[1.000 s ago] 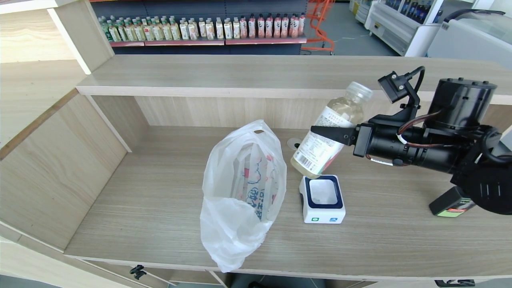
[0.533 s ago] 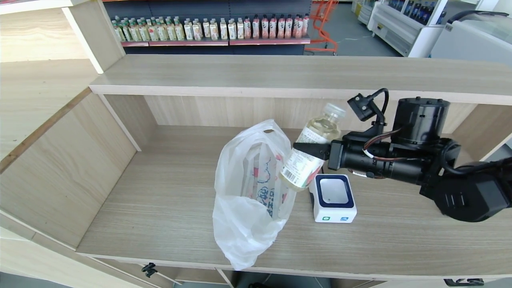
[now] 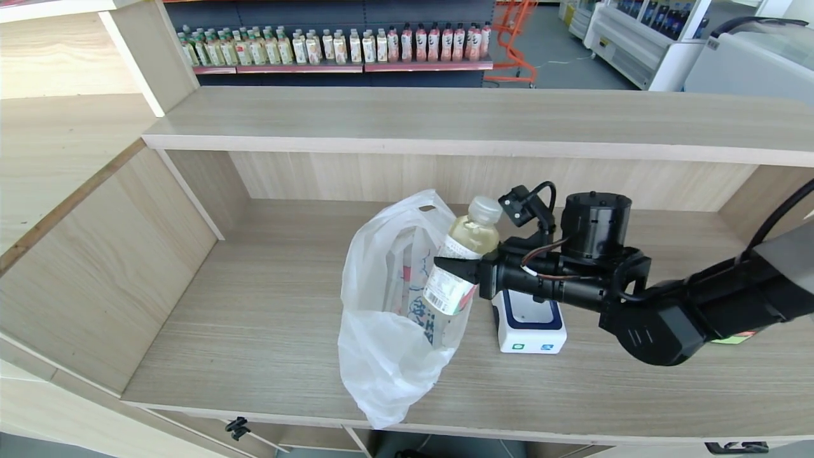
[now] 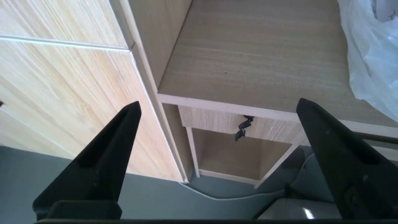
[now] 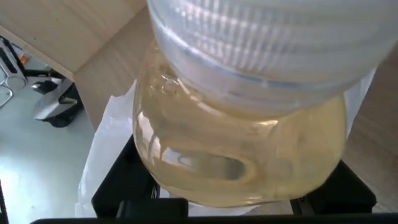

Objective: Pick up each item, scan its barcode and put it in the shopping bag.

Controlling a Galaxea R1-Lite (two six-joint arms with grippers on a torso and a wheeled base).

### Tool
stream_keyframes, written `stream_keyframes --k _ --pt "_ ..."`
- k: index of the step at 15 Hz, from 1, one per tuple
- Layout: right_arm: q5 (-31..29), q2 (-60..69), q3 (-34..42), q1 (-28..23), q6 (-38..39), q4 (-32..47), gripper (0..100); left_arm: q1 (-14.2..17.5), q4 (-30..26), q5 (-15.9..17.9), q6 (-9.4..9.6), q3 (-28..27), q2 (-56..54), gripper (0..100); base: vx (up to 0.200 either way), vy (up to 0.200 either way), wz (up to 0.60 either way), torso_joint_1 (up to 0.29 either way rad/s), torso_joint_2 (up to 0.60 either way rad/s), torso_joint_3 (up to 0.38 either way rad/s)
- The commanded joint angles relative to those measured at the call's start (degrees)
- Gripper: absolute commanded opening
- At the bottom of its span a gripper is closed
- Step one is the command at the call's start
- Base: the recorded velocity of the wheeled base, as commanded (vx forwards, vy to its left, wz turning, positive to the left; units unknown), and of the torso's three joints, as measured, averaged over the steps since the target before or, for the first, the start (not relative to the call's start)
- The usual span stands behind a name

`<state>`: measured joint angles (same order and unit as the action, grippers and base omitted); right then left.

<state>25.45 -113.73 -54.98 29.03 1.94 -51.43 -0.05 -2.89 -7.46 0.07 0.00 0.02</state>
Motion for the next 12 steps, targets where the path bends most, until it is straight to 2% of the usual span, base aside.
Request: stream_keyframes --k 1,6,10,11,12 --pt "0.0 -5.5 -0.7 0.9 -1.1 -1.9 0 0.0 0.0 0.0 0.01 0.0 0.0 100 0.000 0.000 0.00 0.000 0.00 0.000" --pt "-0.3 -11.5 -0.5 1.7 -10.7 -7.7 0 0.0 0.0 0.0 0.01 0.0 0.0 100 0.000 0.000 0.00 0.000 0.00 0.000" --pt "-3.7 -14.9 -0.8 1.6 -13.6 -13.3 0 0.0 0.0 0.0 0.01 0.0 0.0 100 0.000 0.000 0.00 0.000 0.00 0.000" --pt "-3.7 -15.6 -0.9 1.6 -14.4 -14.1 100 0.0 0.0 0.1 0.01 0.0 0.0 100 0.000 0.000 0.00 0.000 0.00 0.000" --pt "-3.7 -15.8 -1.1 1.5 -14.8 -14.5 100 0.0 0.0 0.0 0.01 0.0 0.0 100 0.000 0.000 0.00 0.000 0.00 0.000"
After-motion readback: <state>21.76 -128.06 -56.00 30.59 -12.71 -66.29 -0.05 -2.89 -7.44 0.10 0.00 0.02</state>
